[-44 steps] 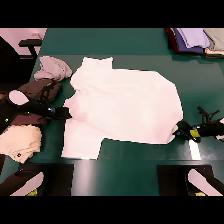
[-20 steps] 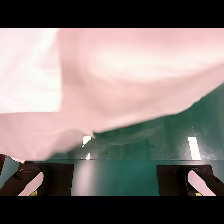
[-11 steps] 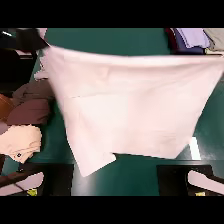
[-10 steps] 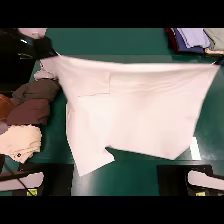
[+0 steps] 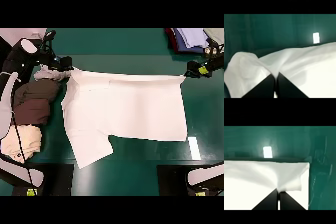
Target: Fold the shirts.
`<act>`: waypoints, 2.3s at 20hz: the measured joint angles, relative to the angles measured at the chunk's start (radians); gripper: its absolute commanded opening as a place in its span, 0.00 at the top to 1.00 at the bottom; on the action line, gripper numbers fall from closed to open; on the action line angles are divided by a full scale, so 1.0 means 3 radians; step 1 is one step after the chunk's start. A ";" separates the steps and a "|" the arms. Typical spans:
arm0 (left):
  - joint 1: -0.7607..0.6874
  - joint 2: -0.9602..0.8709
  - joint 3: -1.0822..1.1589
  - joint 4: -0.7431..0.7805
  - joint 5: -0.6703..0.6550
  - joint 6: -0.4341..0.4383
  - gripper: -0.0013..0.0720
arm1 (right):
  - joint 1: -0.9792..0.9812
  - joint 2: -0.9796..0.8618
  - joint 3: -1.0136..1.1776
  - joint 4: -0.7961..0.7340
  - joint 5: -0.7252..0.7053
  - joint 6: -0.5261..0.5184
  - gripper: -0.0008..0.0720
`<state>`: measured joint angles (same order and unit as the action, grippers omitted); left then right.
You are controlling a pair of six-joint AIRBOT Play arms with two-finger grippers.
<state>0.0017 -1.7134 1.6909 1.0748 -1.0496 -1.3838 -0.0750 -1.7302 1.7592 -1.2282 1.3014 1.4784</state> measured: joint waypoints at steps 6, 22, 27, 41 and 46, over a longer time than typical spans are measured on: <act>0.0018 -0.0048 -0.0292 0.0173 -0.0470 0.0145 0.95 | 0.0057 0.0022 -0.0217 -0.0089 0.0184 -0.0108 0.97; 0.0027 0.1260 -0.1754 0.0865 -0.0877 -0.0160 0.32 | -0.0008 0.1293 -0.1431 -0.0078 0.0312 -0.0074 0.38; 0.0023 0.2152 -0.3019 0.0835 -0.0832 -0.0352 0.32 | -0.0020 0.1826 -0.1443 -0.0072 0.0556 -0.0072 0.38; -0.0196 0.2501 -0.4145 -0.0214 -0.0239 -0.0195 0.95 | -0.0174 0.2258 -0.1665 -0.0074 0.0735 -0.0069 0.38; -0.0223 0.2506 -0.3920 -0.0278 -0.0343 -0.0155 0.95 | -0.0847 0.2586 -0.2820 -0.0206 0.0773 -0.0066 0.17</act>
<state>-0.0650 -0.9615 0.5148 0.9913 -1.1526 -1.4303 -0.3290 -0.9543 0.9131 -1.2900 1.5333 1.4586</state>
